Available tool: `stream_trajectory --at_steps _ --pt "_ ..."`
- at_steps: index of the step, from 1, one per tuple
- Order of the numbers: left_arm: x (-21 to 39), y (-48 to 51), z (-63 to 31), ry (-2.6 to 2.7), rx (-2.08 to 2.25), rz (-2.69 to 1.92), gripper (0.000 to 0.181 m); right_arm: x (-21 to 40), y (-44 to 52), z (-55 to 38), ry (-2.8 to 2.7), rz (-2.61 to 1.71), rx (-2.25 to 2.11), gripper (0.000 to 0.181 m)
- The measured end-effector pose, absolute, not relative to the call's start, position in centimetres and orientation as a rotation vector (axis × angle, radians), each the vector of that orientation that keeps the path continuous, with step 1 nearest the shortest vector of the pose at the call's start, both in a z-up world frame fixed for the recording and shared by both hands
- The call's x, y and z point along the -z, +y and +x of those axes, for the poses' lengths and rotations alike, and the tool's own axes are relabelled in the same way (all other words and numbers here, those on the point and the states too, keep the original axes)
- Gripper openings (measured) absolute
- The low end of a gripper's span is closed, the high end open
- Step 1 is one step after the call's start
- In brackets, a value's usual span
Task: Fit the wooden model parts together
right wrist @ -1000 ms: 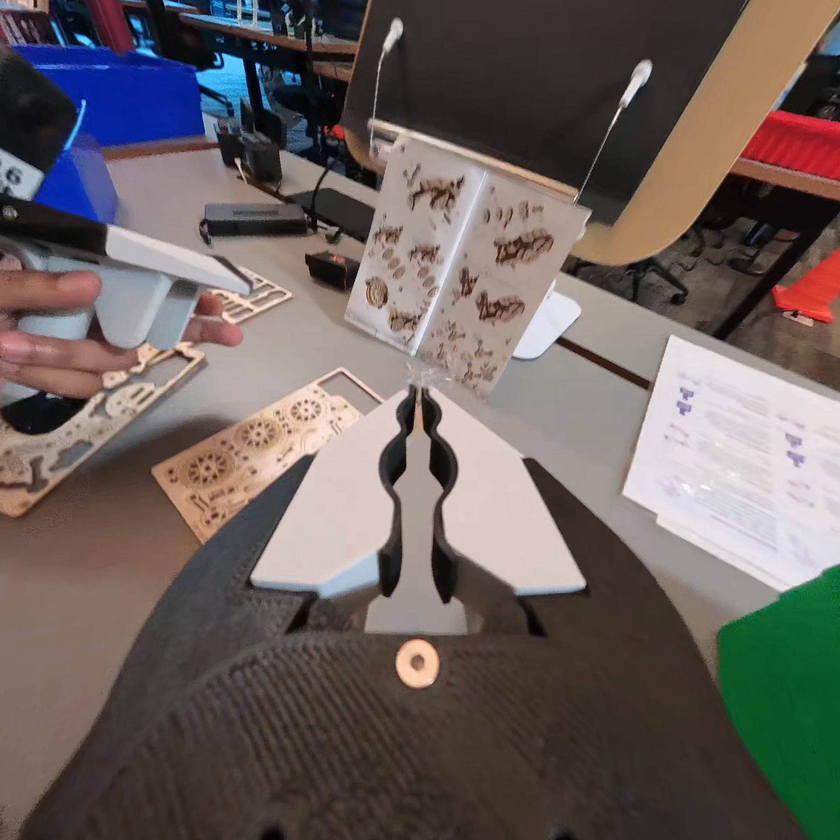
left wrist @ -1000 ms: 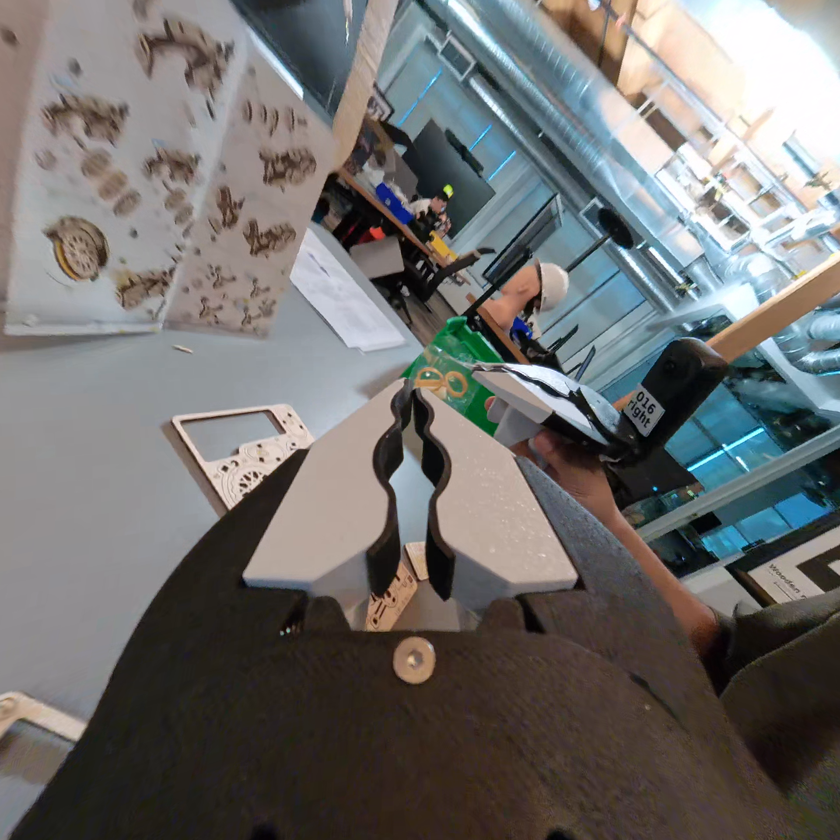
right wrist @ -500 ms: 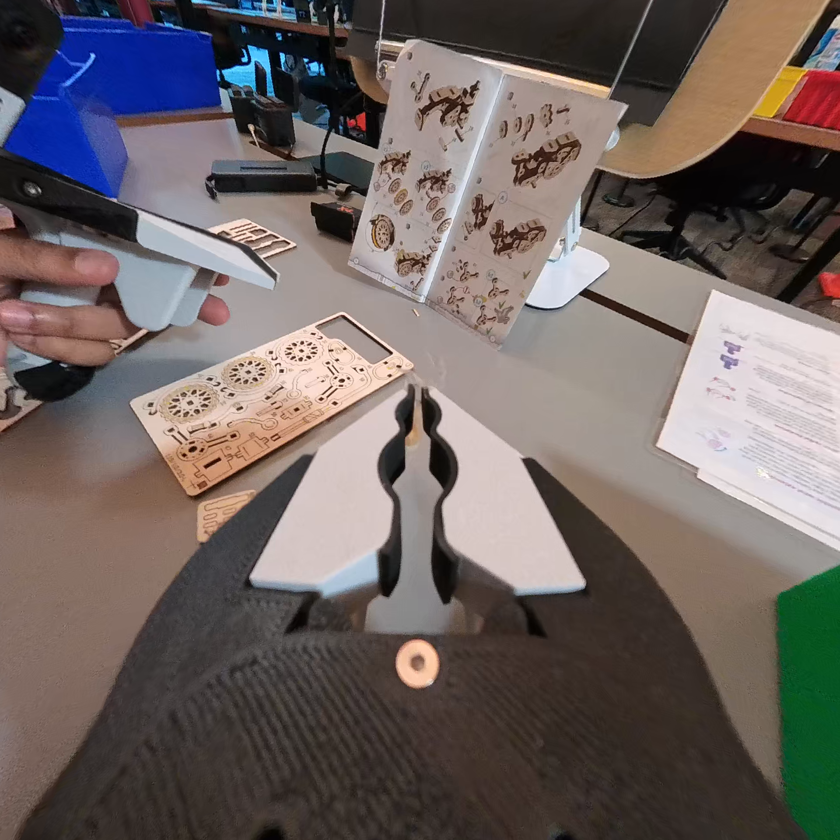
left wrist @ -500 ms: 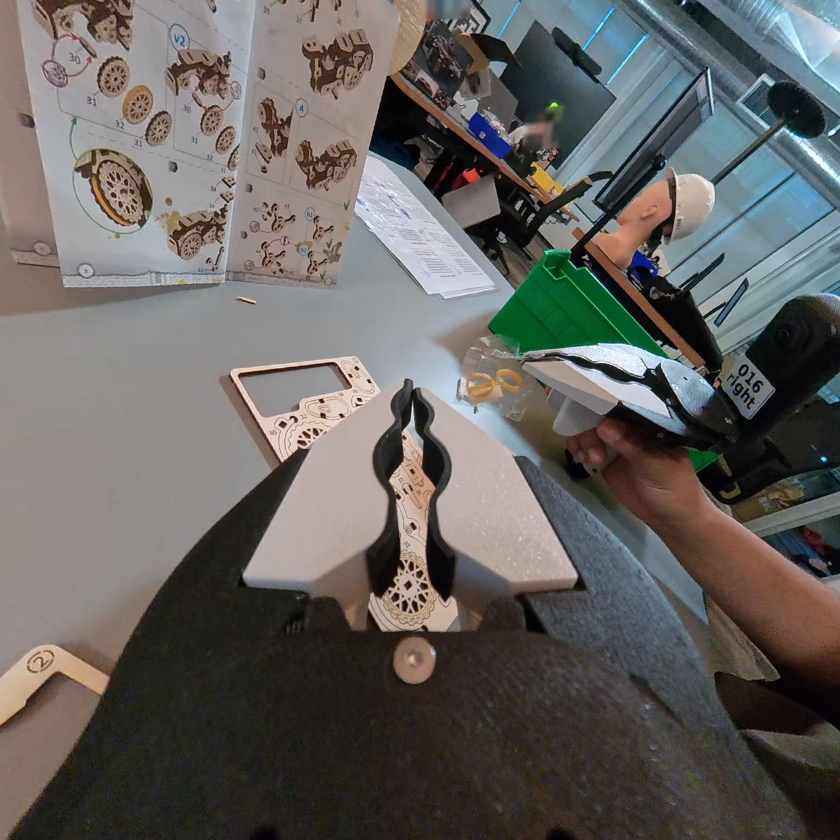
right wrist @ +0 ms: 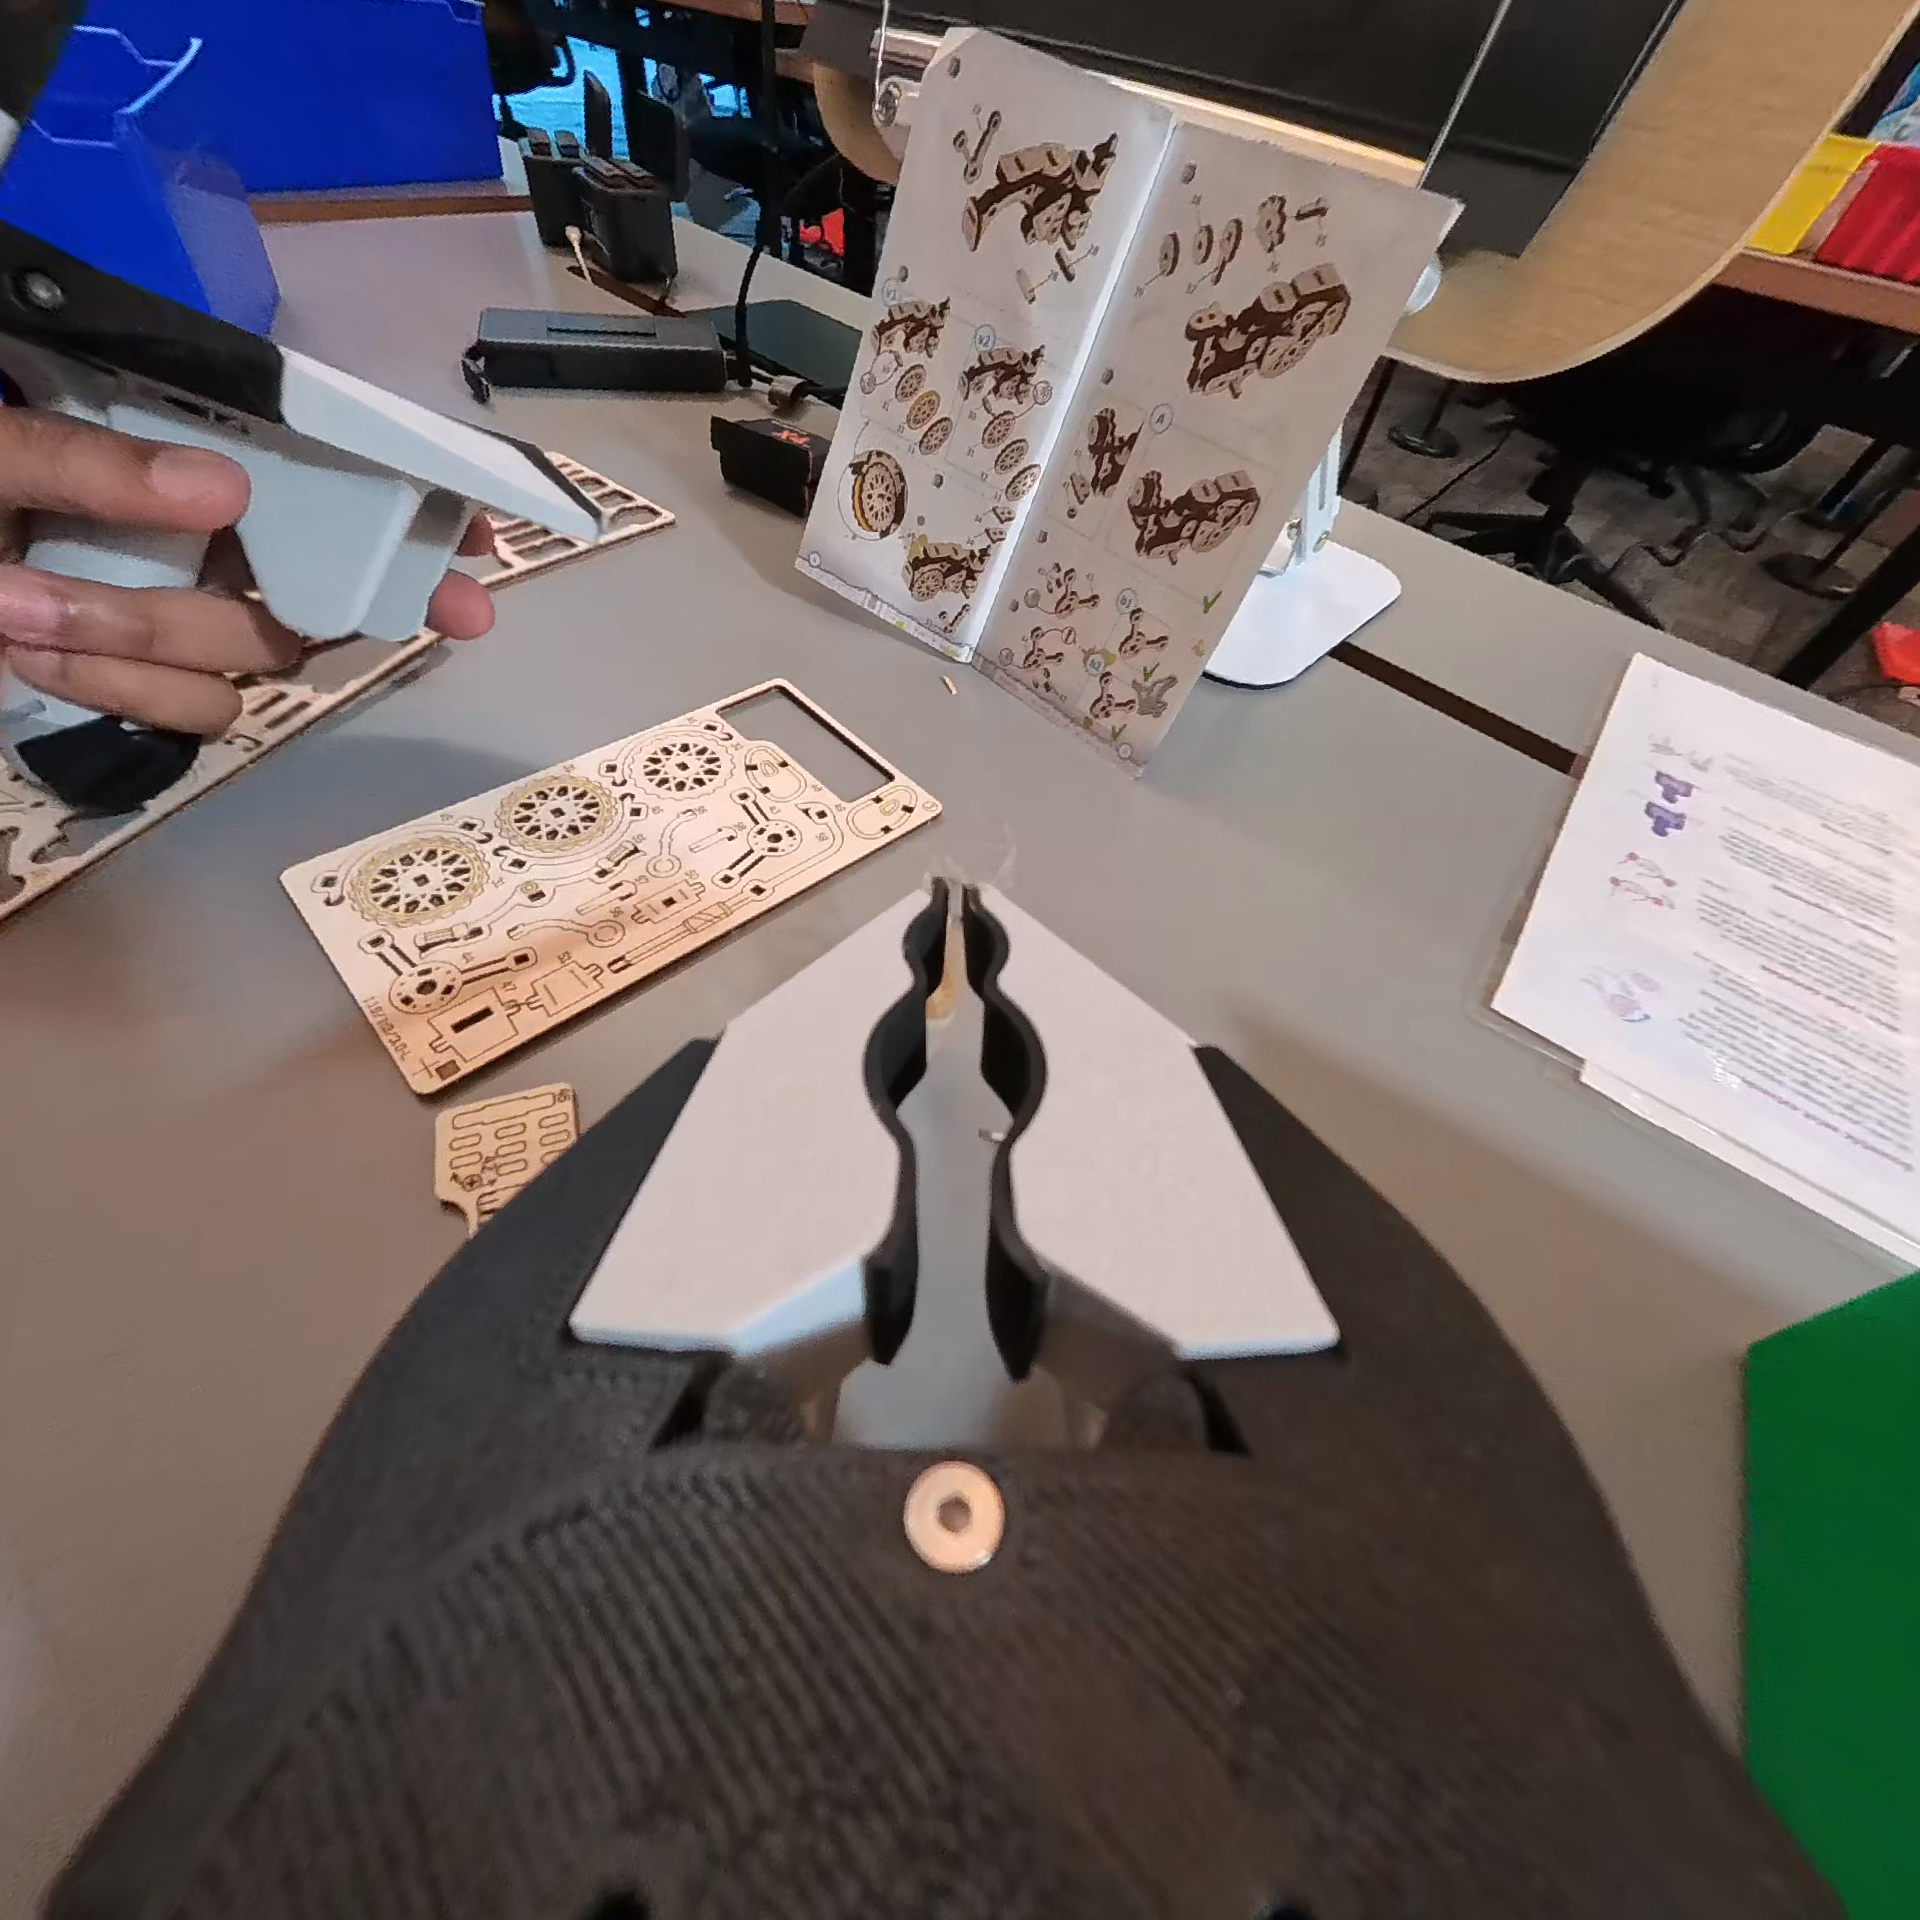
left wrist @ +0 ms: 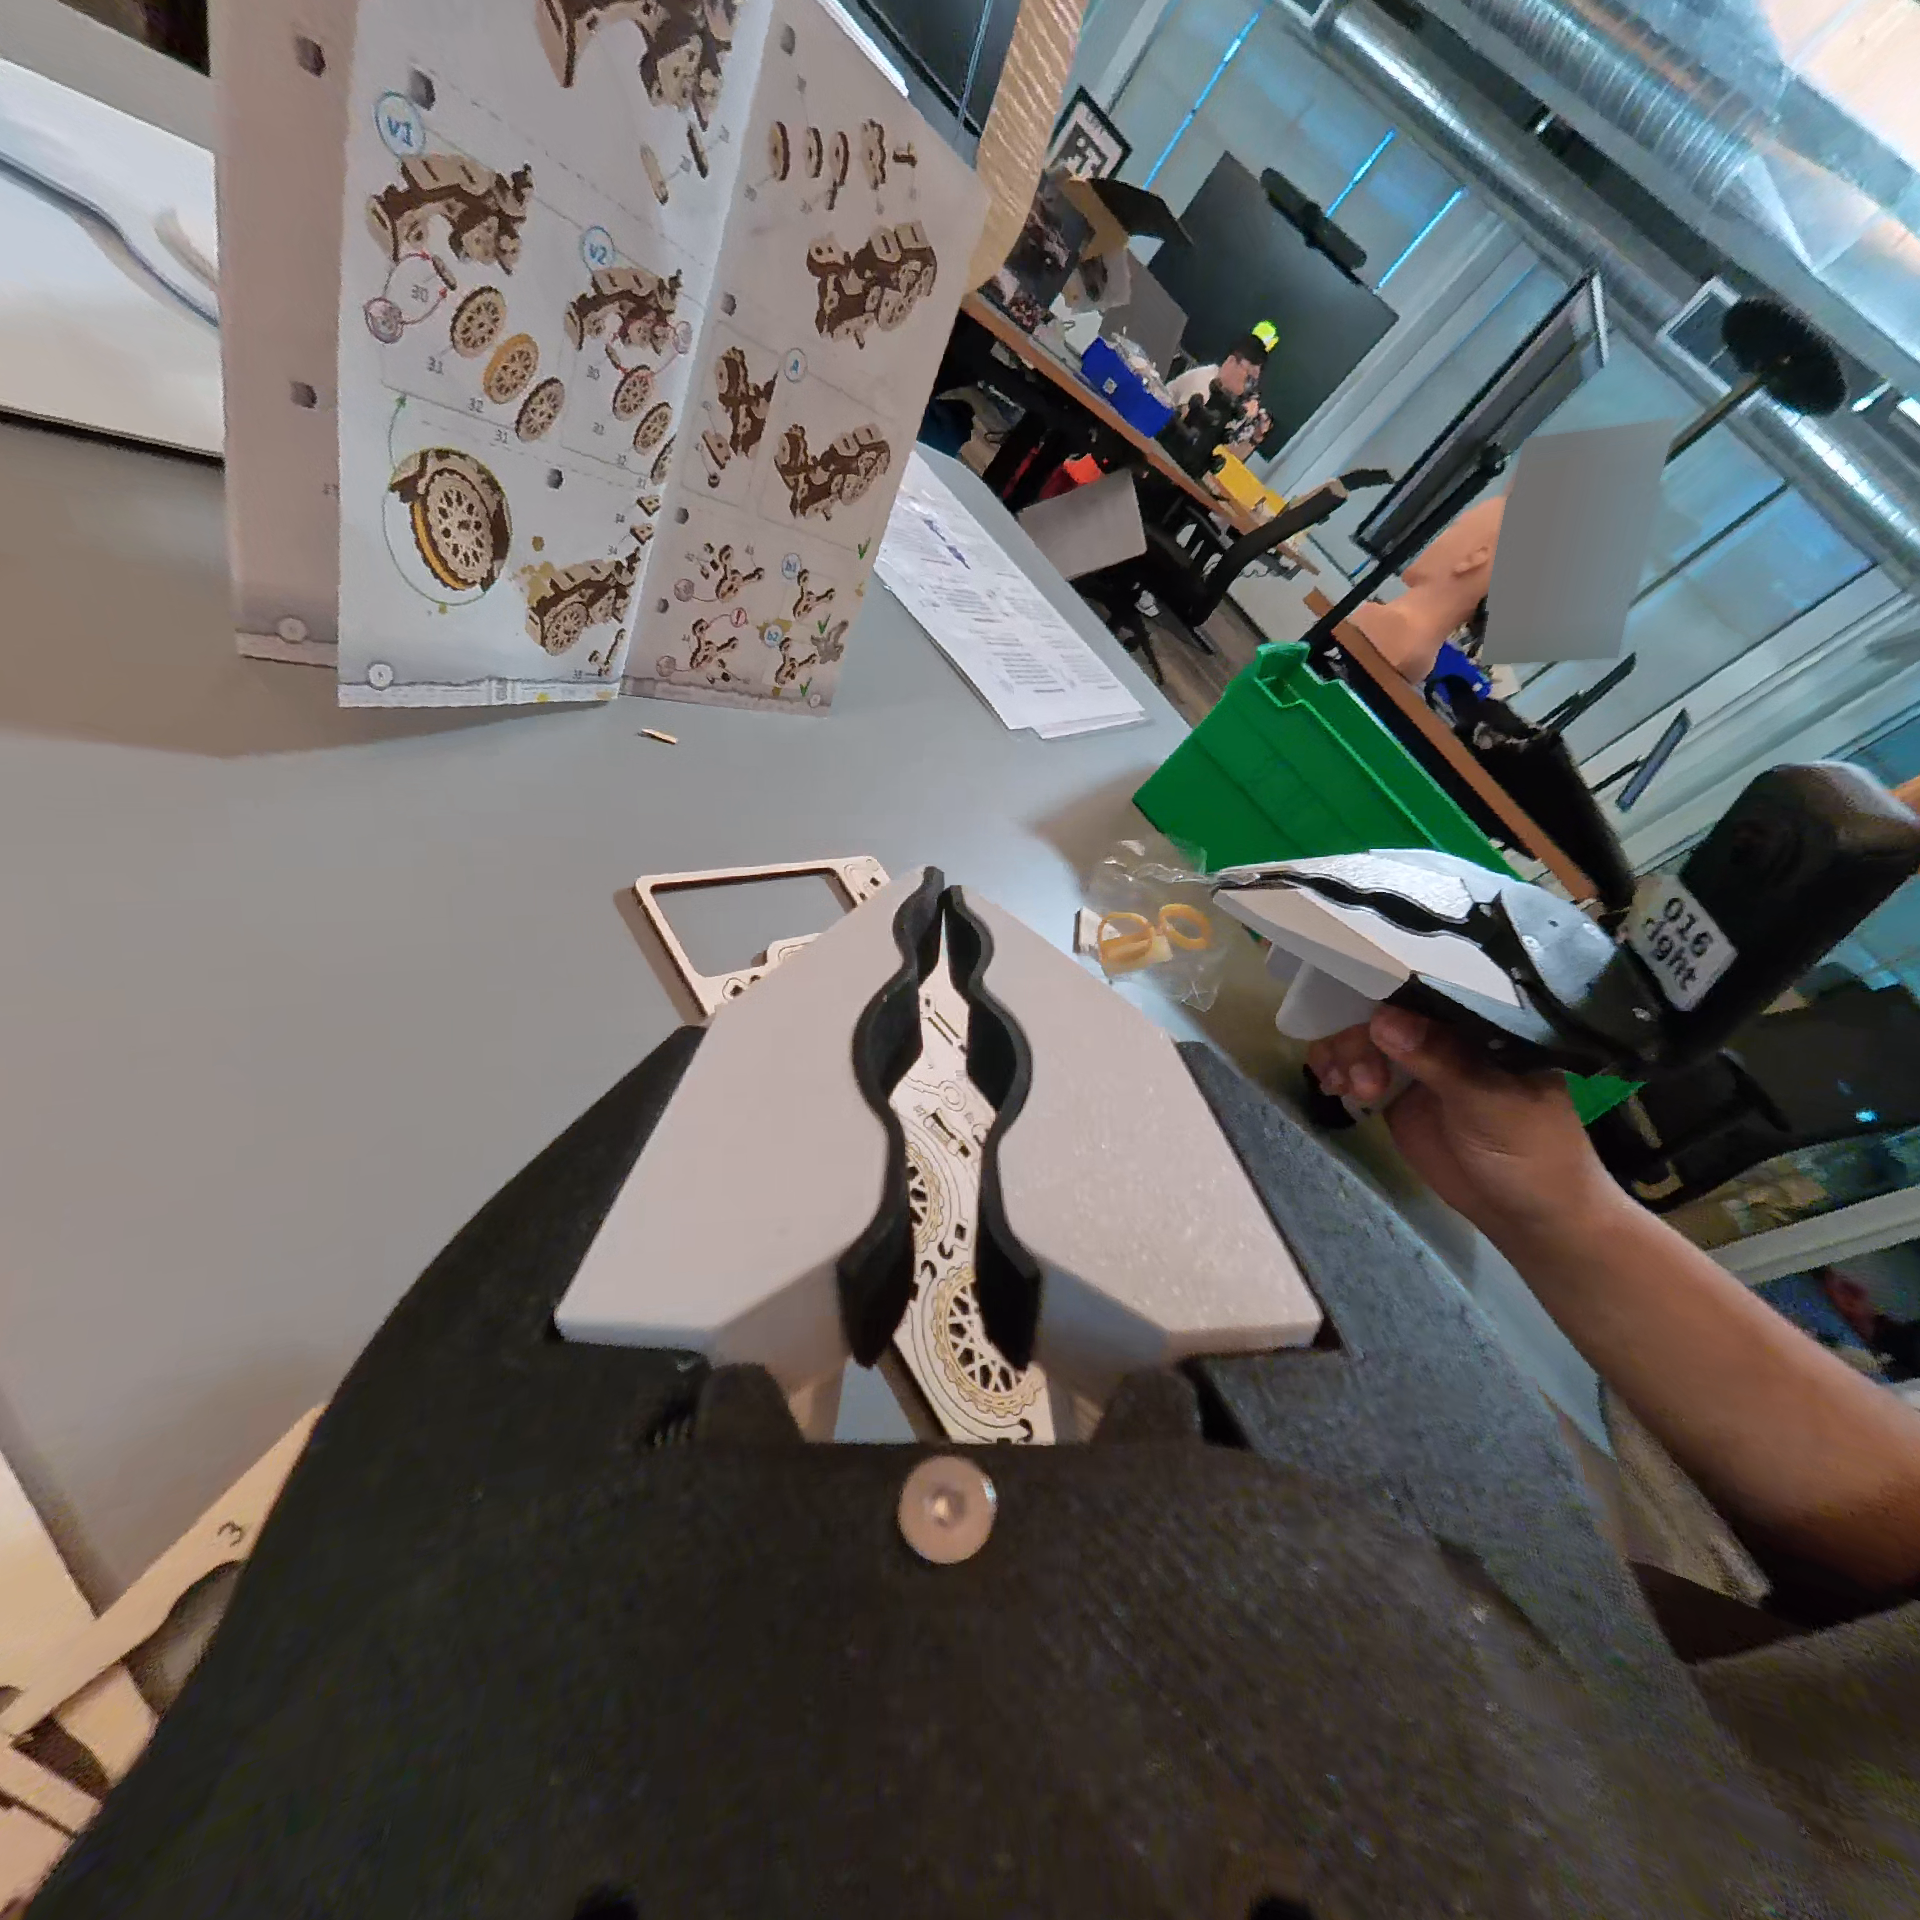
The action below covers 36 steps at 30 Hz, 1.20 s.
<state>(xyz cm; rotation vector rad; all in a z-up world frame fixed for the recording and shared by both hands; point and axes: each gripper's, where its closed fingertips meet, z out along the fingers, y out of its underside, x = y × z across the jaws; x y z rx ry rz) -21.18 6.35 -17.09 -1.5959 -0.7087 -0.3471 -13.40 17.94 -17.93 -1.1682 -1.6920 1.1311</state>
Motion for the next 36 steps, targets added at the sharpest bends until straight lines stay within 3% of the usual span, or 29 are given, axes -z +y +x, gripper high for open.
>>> stream_trajectory --at_steps 36 --pt "18.0 6.9 -20.6 -0.733 0.475 -1.578 0.0 17.9 15.9 -13.1 -1.732 -1.18 -1.253 0.0"
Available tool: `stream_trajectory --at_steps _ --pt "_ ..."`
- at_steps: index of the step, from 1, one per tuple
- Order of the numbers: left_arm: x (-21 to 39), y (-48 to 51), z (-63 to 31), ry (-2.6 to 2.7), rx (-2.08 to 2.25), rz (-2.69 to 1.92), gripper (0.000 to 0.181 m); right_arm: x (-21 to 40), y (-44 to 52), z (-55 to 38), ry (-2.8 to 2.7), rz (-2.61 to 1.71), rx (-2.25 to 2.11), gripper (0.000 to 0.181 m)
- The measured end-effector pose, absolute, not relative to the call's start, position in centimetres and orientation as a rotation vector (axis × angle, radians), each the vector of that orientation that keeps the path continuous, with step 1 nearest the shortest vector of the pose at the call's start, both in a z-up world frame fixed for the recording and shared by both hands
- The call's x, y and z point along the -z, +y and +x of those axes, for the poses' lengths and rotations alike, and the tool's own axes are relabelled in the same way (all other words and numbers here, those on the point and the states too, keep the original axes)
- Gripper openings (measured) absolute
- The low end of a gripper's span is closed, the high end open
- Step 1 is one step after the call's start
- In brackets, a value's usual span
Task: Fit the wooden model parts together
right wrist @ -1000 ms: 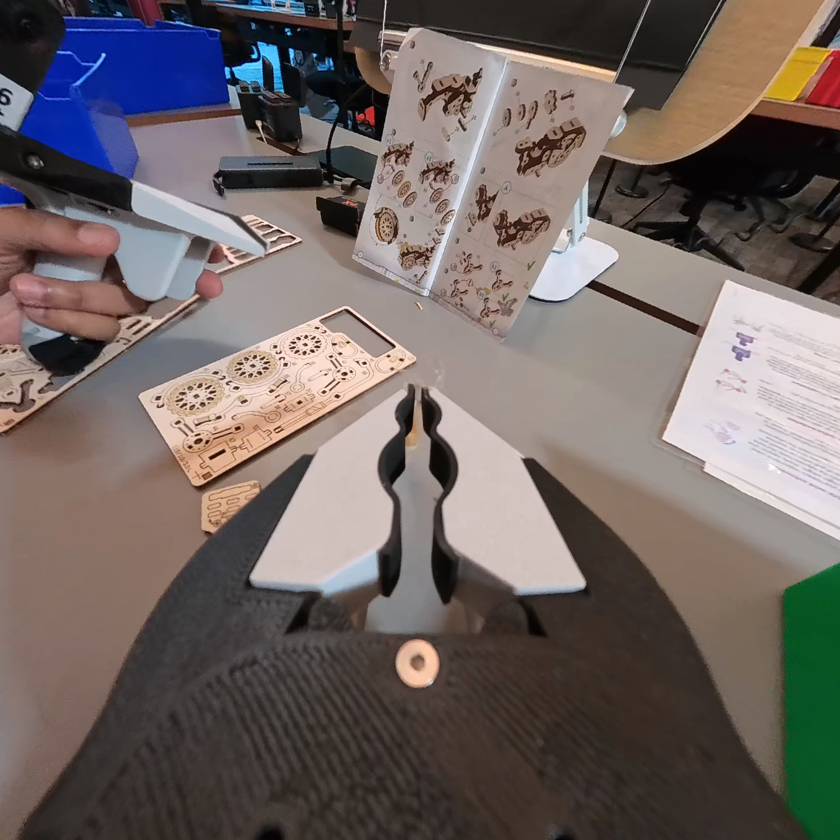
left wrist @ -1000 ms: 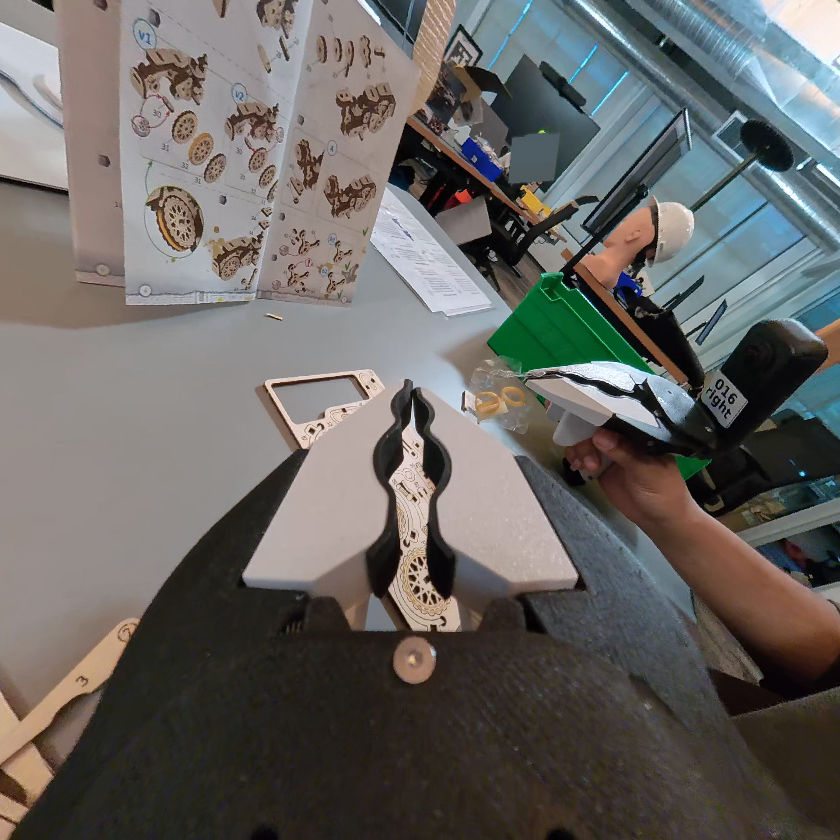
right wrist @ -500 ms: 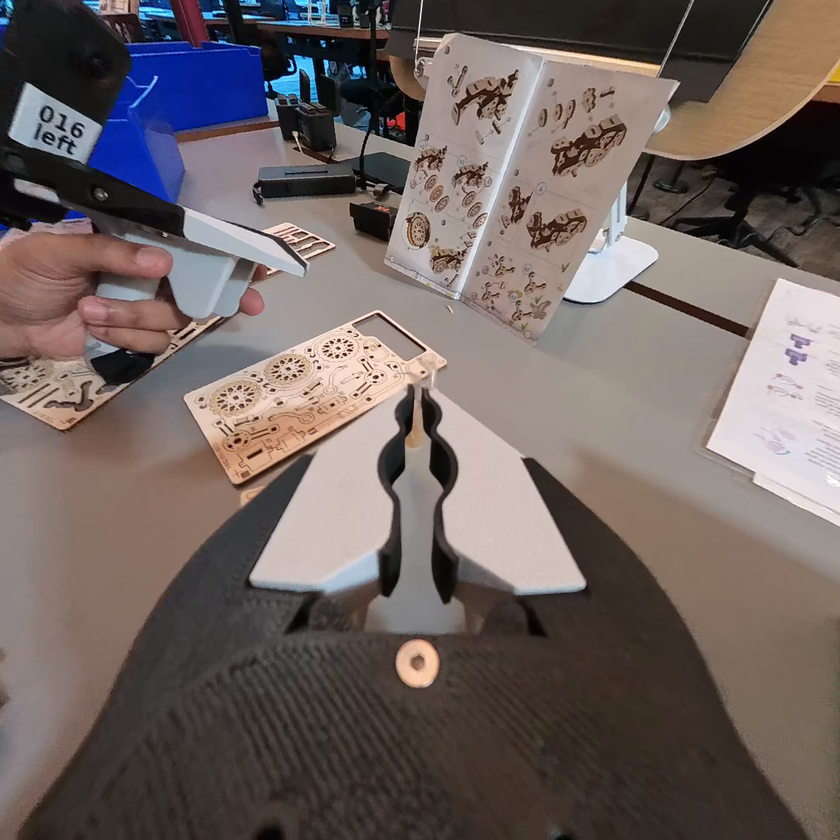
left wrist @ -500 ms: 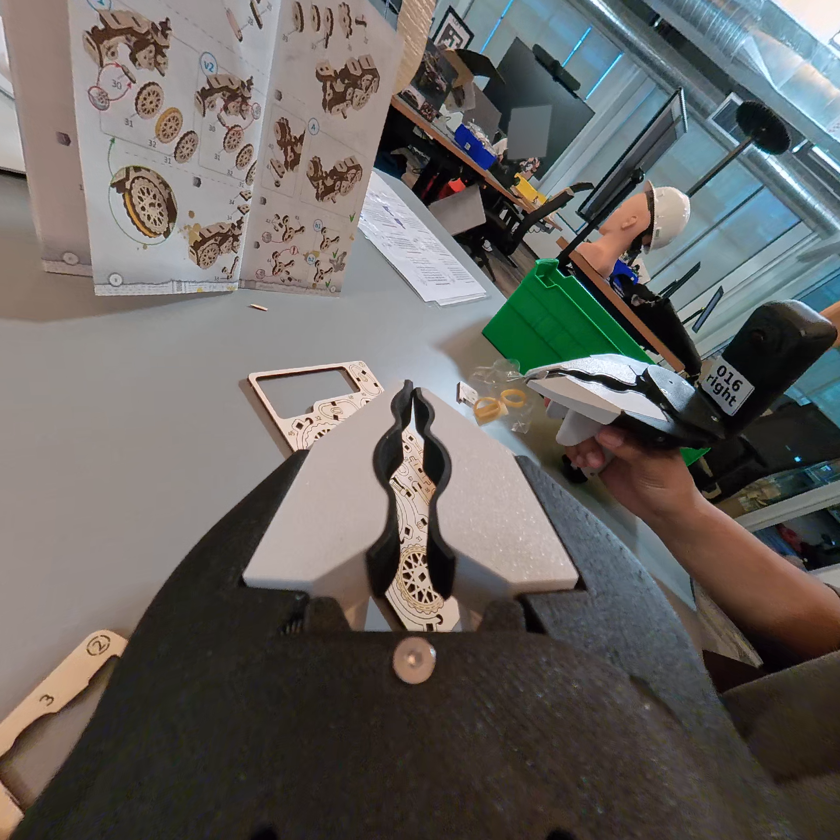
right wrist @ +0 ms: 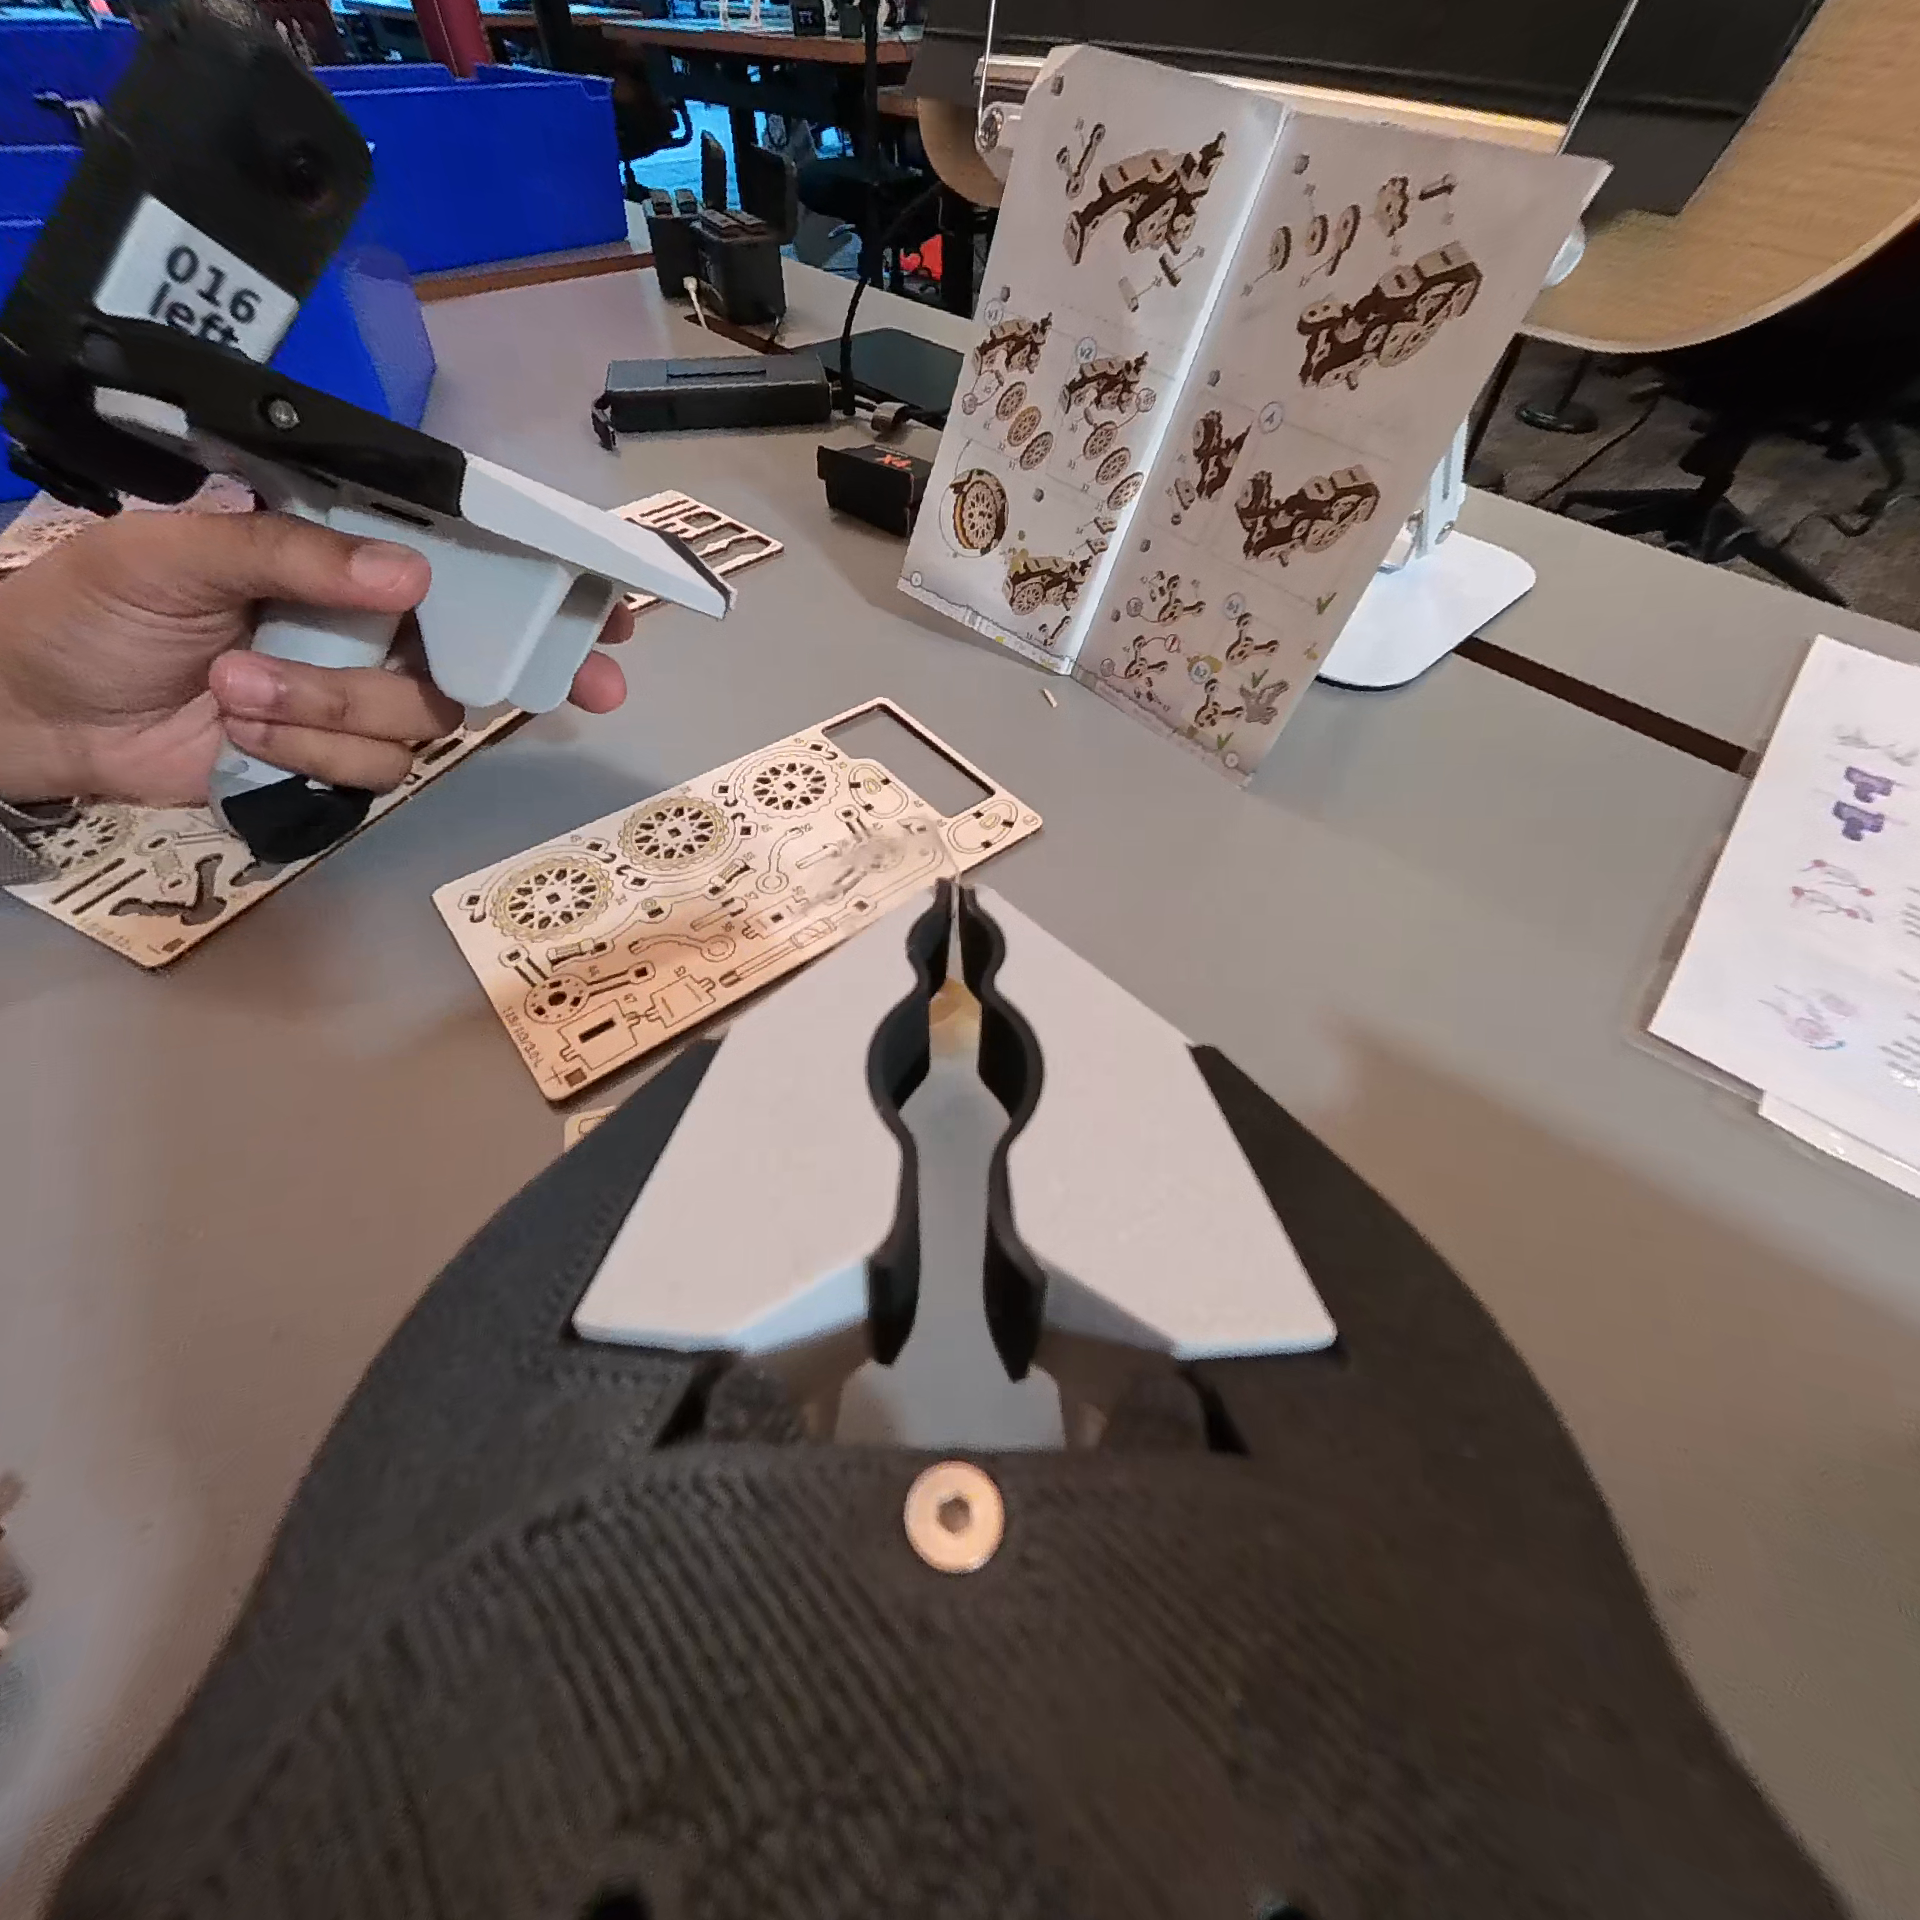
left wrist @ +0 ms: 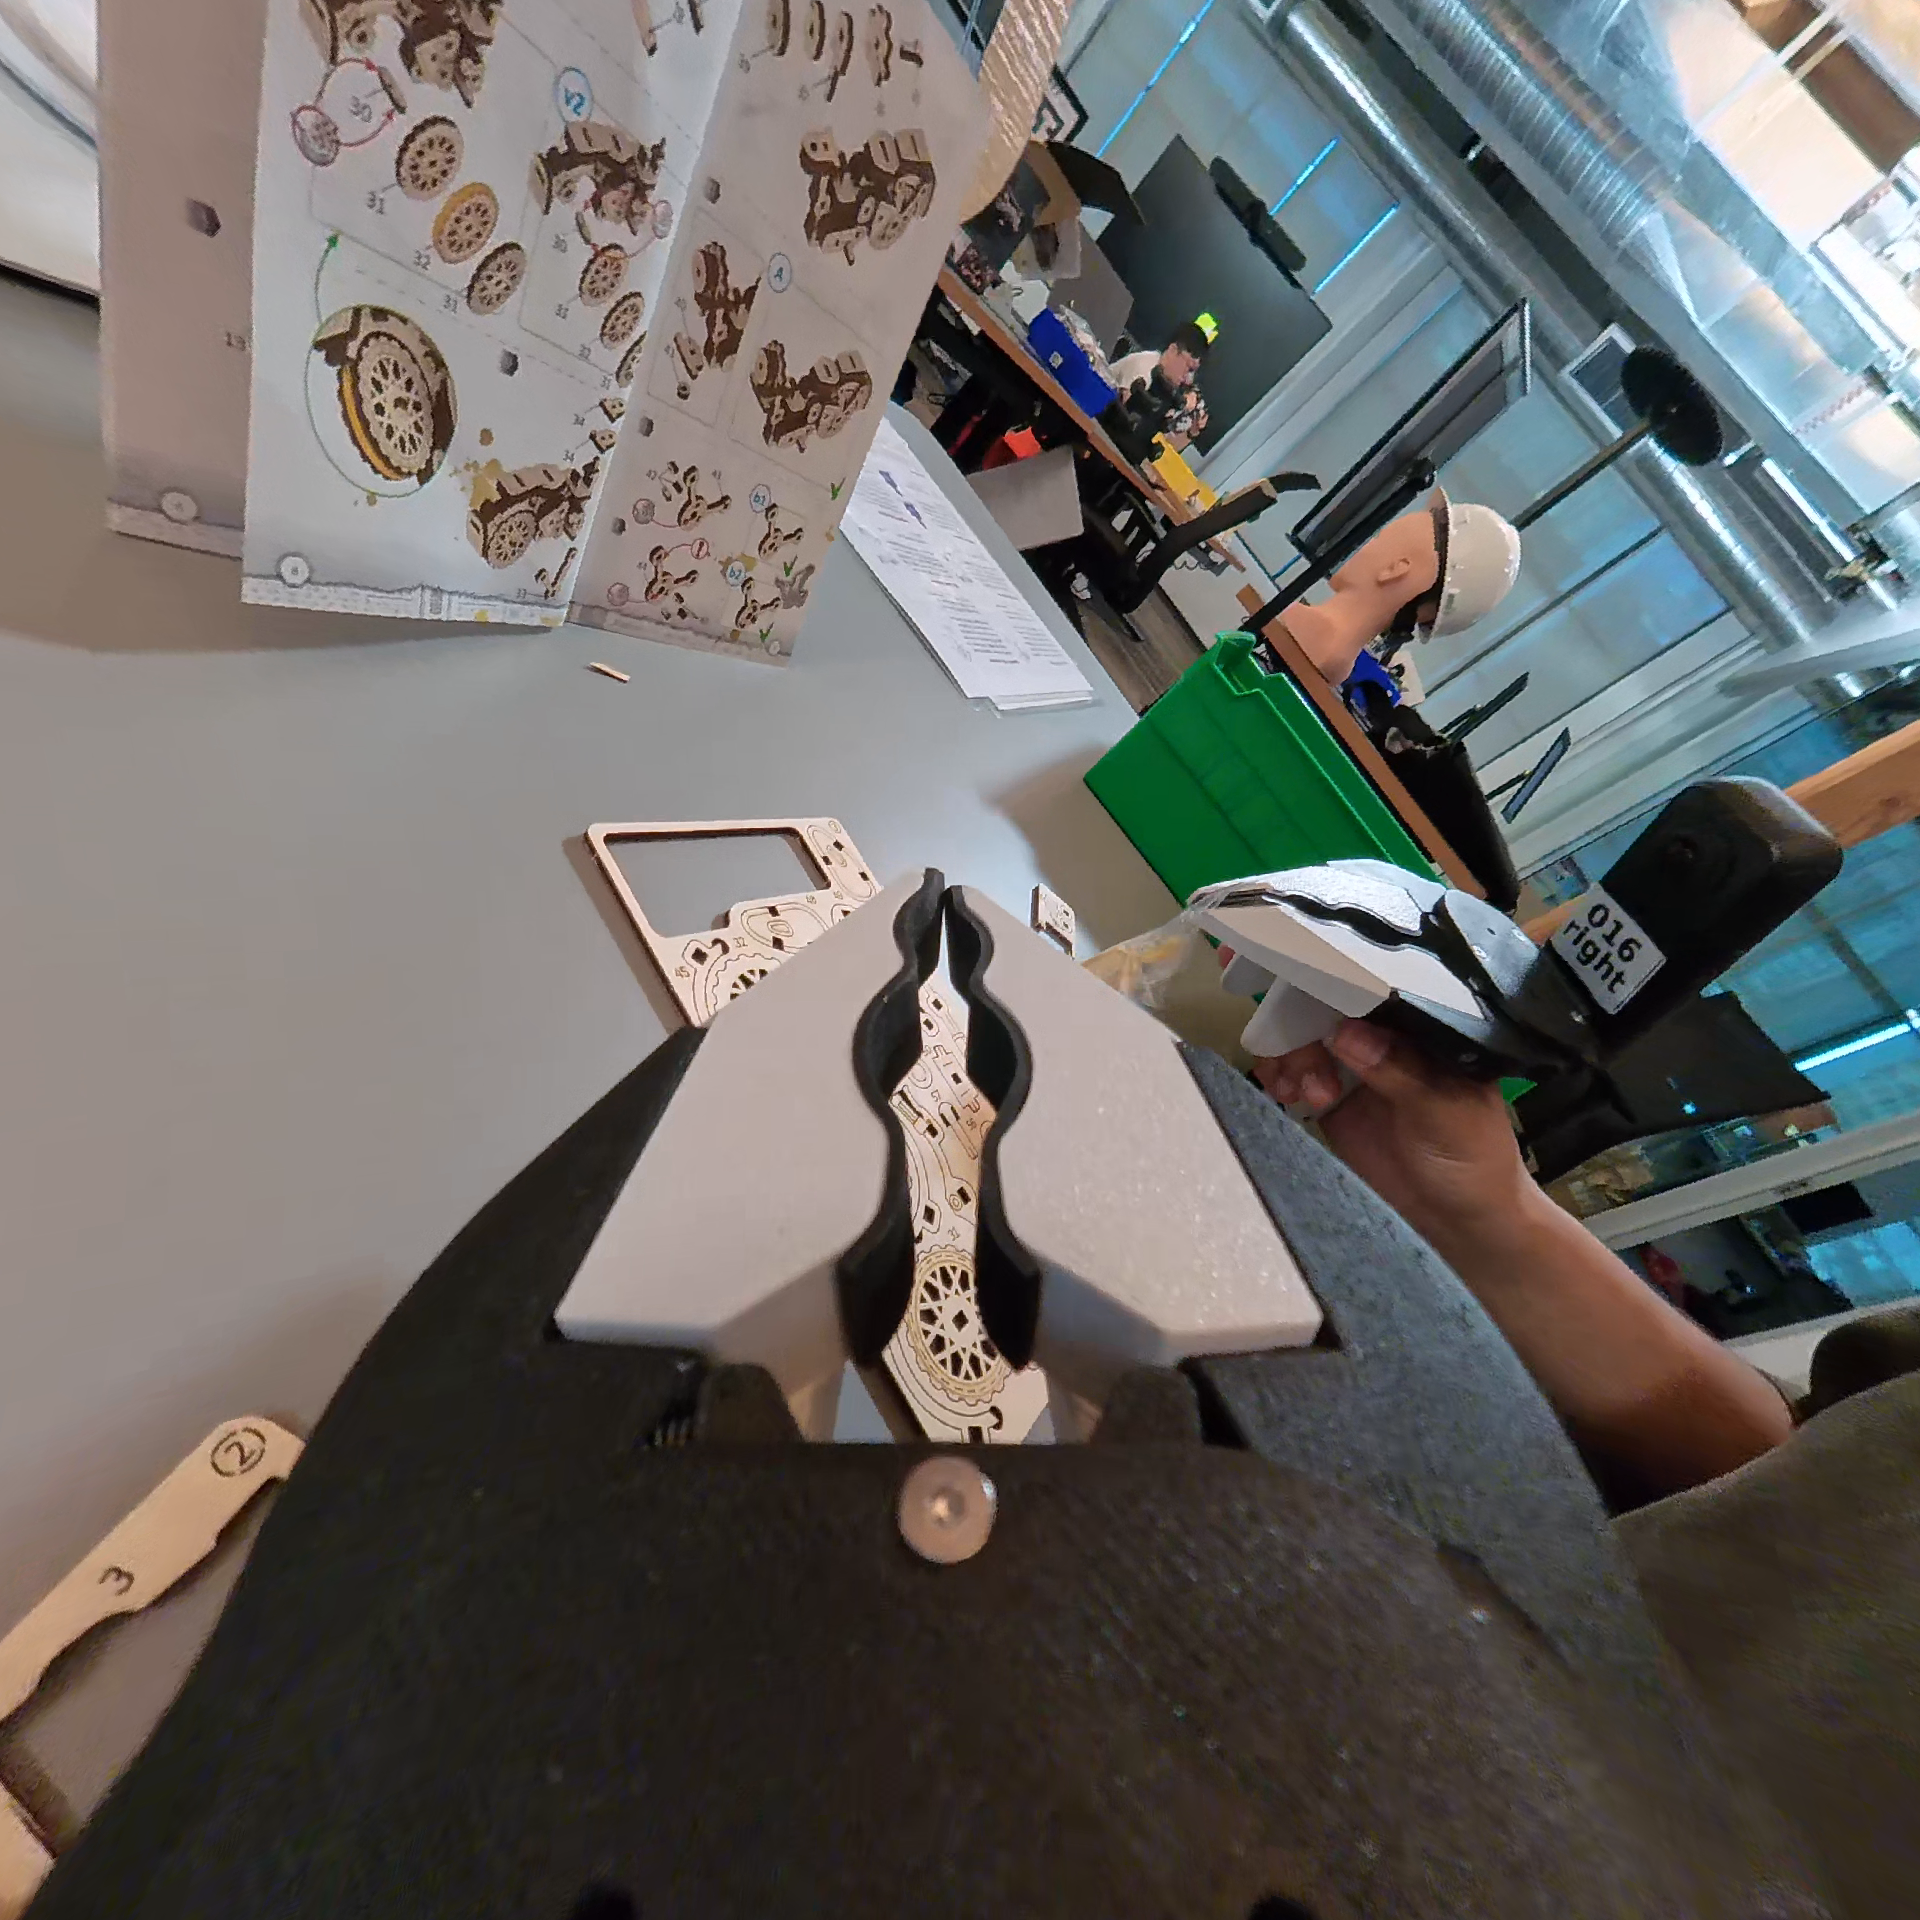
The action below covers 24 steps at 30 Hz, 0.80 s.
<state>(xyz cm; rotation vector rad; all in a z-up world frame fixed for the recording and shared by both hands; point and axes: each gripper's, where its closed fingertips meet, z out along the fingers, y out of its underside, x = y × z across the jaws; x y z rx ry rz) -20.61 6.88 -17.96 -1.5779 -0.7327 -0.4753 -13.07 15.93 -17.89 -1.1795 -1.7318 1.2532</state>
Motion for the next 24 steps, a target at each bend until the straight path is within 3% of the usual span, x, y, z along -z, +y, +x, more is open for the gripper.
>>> stream_trajectory --at_steps 24 --pt "18.04 6.74 -20.75 -0.753 0.528 -1.56 0.0 17.17 16.76 -12.94 -1.665 -1.216 -1.329 0.0"
